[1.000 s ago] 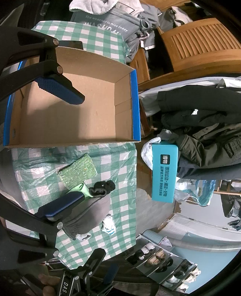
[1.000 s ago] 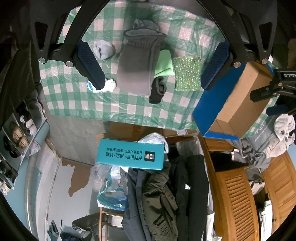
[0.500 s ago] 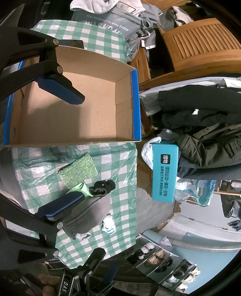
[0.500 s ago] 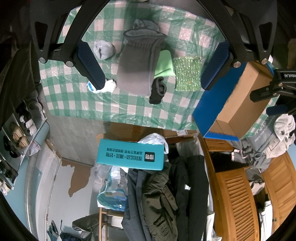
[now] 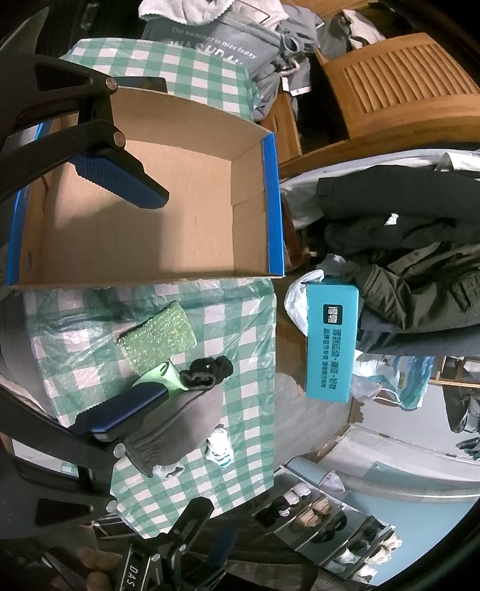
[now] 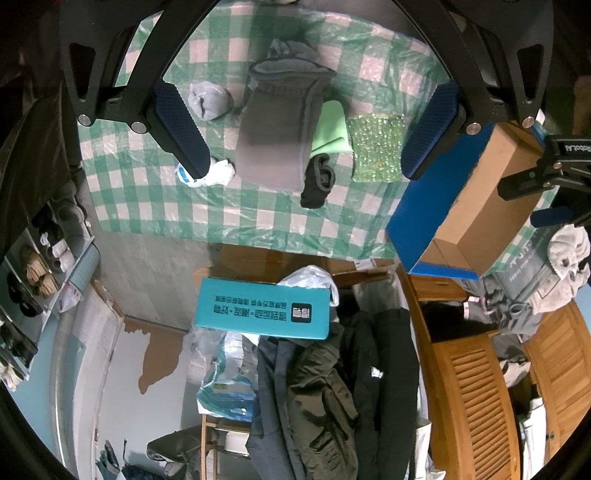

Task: Organize soft objects
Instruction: 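Move the left tool down over the green bubble-wrap pouch while the right tool approaches the grey sock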

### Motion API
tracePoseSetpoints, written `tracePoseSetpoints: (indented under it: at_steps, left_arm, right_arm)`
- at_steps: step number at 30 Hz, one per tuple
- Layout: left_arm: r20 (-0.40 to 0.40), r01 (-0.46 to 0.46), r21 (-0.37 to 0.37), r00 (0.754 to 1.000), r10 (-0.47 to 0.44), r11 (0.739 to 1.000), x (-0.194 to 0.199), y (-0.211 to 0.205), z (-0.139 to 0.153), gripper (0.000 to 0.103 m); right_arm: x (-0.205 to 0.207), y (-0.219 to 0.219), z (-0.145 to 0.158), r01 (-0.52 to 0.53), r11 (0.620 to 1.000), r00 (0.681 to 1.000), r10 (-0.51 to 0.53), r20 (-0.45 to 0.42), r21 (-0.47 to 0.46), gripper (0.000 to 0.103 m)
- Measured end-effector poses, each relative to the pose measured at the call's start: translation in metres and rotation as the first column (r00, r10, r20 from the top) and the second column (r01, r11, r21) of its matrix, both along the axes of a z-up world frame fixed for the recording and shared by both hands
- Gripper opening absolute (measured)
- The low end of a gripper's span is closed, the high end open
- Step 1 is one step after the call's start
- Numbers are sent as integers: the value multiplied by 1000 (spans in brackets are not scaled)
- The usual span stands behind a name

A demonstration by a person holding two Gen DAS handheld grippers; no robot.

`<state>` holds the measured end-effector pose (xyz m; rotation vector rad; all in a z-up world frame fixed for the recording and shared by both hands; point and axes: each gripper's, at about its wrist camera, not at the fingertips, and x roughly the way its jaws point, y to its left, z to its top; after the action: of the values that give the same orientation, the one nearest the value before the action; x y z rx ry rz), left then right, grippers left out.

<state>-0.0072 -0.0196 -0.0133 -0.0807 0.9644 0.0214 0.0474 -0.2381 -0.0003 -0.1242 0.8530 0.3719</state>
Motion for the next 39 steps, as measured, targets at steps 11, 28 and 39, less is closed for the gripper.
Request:
tracePoseSetpoints:
  at_steps: [11,28,39]
  left_arm:
    - [-67,36,4,997,-36,999,13,-18,-12,96]
    - [-218,123,-19,968,-125,992,38,-57,-50,96]
    - [-290,152,-18,945,-151,988,53,-73,-82,96]
  right_arm:
    - [7,-23,-1,42,999,999,-43,-17,-8,101]
    - [25,-68,-32,141,989,984,-145,-101,-44,101]
    - [38,-92,-54,206,977,963,-212,-169,-50,101]
